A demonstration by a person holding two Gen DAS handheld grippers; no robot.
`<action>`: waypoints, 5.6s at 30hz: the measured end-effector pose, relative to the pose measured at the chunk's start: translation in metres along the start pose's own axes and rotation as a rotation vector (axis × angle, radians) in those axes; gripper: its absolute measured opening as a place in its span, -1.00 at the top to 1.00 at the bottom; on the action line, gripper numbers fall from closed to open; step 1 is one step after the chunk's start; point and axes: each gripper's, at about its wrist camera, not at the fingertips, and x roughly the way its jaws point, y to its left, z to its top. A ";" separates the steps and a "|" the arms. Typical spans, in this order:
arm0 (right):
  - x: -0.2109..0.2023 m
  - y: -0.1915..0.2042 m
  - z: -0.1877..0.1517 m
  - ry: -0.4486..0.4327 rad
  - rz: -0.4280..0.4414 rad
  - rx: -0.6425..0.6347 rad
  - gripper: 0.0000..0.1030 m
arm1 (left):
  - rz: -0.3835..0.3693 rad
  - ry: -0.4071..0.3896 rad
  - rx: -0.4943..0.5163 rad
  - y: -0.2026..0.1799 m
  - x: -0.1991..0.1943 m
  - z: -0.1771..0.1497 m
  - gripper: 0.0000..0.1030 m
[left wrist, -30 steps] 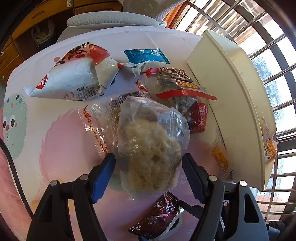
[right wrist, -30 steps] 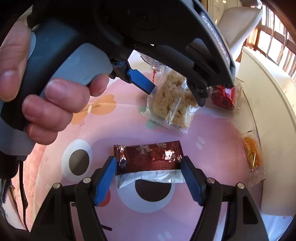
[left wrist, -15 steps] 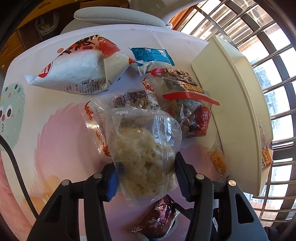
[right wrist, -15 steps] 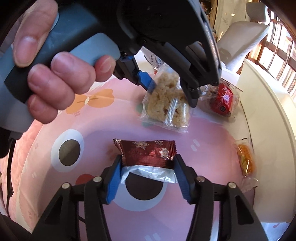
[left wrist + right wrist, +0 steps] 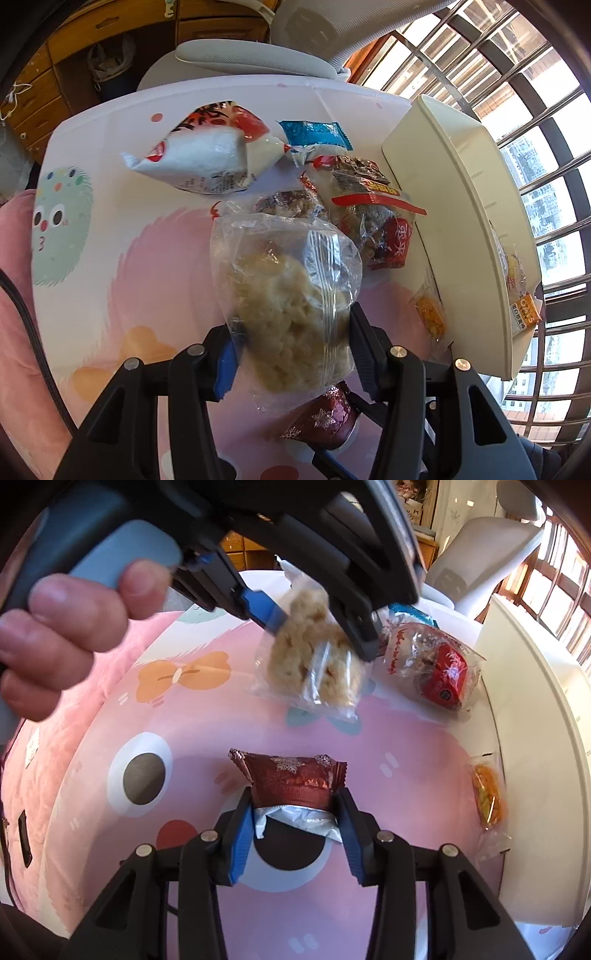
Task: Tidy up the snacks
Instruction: 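Carry the puffed-snack bag and dark red candy over the white tray, then open both tools to drop the bag and candy into the tray, then withdraw both tools back toward the remaining snacks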
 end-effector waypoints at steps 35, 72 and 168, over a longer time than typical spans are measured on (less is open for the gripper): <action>-0.145 0.011 -0.026 -0.074 -0.038 0.108 0.16 | 0.032 -0.073 0.004 -0.022 -0.166 -0.152 0.00; -0.236 -0.192 -0.066 -0.128 -0.068 0.058 0.11 | -0.002 -0.209 -0.013 -0.219 -0.138 -0.153 0.00; -0.151 -0.150 -0.059 0.201 0.134 1.377 -0.25 | 0.139 -0.237 -0.092 0.007 -0.230 -0.114 -0.50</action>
